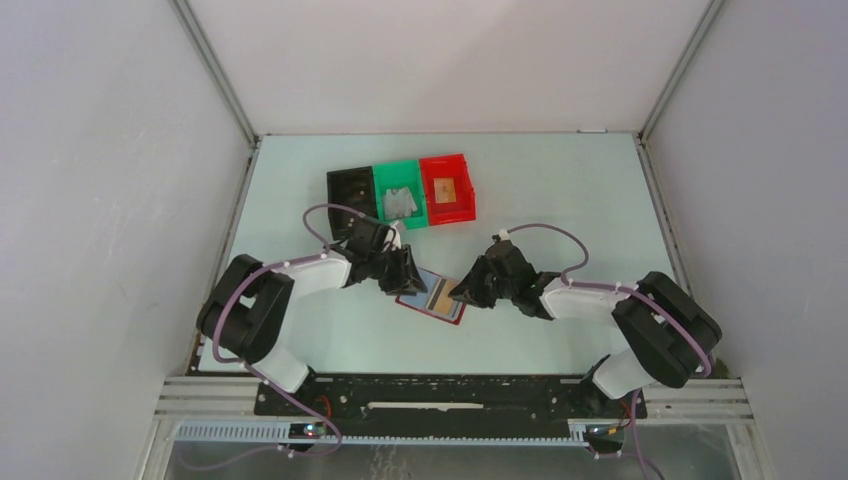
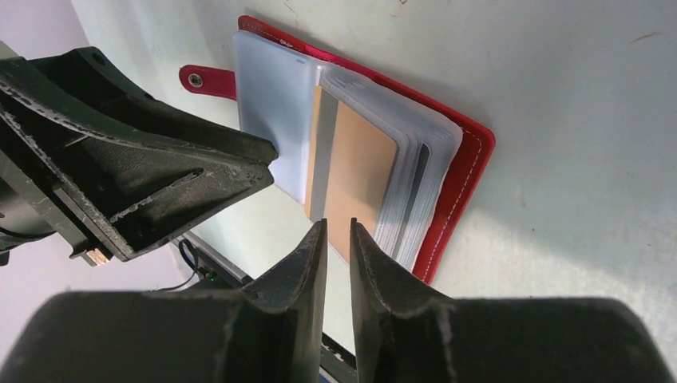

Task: Take the credit cards out of the card holder
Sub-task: Remove the credit card from the card holder.

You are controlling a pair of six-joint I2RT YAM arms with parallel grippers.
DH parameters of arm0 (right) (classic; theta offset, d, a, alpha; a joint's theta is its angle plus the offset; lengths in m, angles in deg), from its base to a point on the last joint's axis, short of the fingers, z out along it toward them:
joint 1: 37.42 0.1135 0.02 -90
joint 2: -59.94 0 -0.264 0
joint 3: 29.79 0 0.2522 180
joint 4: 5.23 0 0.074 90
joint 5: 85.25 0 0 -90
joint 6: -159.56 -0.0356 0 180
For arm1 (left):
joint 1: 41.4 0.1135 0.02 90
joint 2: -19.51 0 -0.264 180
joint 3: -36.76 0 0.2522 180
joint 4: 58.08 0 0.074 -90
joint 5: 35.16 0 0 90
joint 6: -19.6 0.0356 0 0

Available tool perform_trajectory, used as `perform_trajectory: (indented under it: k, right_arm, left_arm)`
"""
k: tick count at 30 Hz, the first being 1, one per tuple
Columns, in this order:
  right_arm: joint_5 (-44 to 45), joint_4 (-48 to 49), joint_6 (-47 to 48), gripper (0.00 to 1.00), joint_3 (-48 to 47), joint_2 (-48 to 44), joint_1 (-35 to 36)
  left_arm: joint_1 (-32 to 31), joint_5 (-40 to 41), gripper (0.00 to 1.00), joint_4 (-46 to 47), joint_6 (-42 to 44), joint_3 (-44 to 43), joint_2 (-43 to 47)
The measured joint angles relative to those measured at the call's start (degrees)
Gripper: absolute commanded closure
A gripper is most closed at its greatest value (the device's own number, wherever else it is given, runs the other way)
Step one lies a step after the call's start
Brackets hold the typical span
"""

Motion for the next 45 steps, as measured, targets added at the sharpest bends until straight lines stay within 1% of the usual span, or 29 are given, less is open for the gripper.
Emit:
perform_trajectory:
  k: [10,16,21,33,39,45]
  right_arm:
    - [-0.1,0.9,-0.4,0.76,-0.7,1.5,0.2]
    - [0.9,-0.7,-0.4,0.76,-0.7,1.3,0.3]
    - [1.1,-1.1,-0.4,0.76,-0.7,1.3,0.3]
    - [1.1,-0.7,-0.4,0.76,-0.7,2.1,0.3]
    - [0.3,1.2,-0.9,0.76,-0.7,3.5,0.3]
    - [0.0,2.4,-0.9,0.76,-0.7,4.1,0.3]
  left_arm:
    - [0.0,-0.9,0.56,3.5,-0.7,0.1,-1.2]
    - [0.0,-3.8,0.56,8.5,-2.4,0.1,-1.9]
    - [0.0,-5.6,0.56,11.8,-4.0,0.1,-4.3]
    - [0.0,-6.6,0.56,13.7,-5.2,0.5,-6.4]
    - [0.2,-6.9,0.56,14.7,-5.6,1.4,-6.4]
    - [0.4,-7.7,0.58,15.9,-6.2,1.9,-6.8]
